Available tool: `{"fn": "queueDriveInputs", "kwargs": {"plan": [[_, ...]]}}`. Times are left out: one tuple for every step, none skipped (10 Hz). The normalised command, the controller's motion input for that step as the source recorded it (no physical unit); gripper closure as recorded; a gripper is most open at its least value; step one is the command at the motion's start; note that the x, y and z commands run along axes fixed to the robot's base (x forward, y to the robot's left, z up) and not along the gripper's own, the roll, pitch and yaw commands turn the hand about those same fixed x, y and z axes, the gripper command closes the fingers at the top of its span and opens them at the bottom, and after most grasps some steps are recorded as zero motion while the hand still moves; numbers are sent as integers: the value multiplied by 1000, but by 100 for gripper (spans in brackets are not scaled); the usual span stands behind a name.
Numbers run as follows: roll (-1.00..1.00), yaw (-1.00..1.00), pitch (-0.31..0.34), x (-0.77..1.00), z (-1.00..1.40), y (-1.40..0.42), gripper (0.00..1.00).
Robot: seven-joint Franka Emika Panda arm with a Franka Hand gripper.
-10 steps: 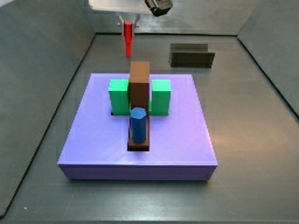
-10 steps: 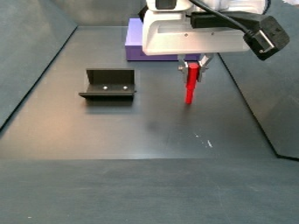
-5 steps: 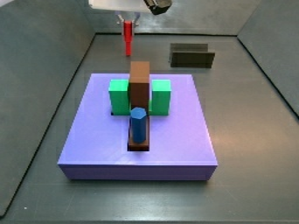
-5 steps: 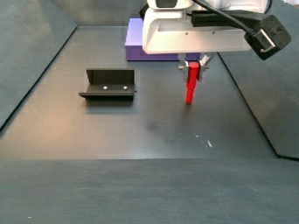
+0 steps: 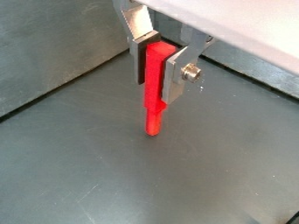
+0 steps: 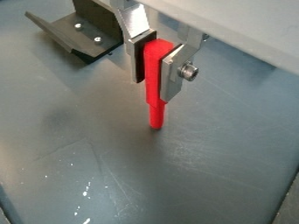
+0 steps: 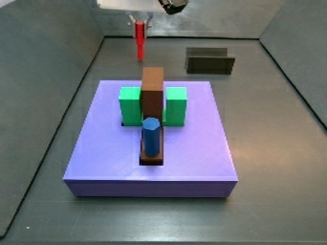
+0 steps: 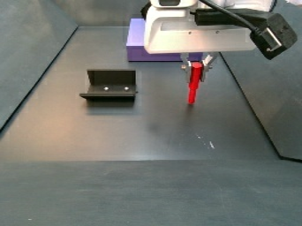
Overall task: Pick up the red object. Move up. Move to above the board. Insert the red object.
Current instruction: Pick up the red object, then move up, then move to above the board.
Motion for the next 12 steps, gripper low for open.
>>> {"fn": "queueDriveInputs", "kwargs": {"plan": [[0,0,0,0,0,0,100],[0,0,0,0,833,0,100],[5,8,-12,24,851,37,100],[16,-2,33,-21,653,33,100],[46,-7,24,-3,342,20,100],[0,0,0,0,1400,0,100],[-2,-2,0,-2,1400,-2,100],[12,4,28,-61,1400,-7,100],[23,7,16,-48,1400,-8,100],[5,6,64,40,1400,-2,100],[-3,1,89,39,826,-4,100],[10,3,85,21,316,-5,100]]}}
